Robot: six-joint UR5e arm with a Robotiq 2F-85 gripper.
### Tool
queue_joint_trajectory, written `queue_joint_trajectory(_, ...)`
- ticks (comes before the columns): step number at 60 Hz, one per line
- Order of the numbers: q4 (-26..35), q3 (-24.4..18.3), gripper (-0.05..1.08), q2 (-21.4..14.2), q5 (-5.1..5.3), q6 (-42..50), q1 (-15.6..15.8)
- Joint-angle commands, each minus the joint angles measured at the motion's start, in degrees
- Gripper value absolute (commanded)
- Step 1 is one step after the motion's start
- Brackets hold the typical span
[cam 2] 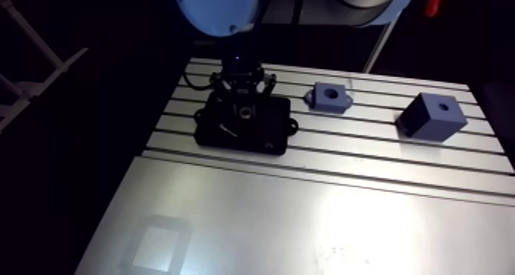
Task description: Pick up the bearing and press it into the housing until flush.
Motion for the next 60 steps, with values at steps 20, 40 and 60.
queue_joint_trajectory(20,0.0,-0.2,0.59,-0.8,0.0,-0.1,0.0)
queue_joint_trajectory(40,1.1,-1.0,0.61,-3.4,0.18,-0.1,-0.3)
queue_joint_trajectory(60,6.8,-5.0,0.61,-5.9,-0.09,-5.1,-4.0)
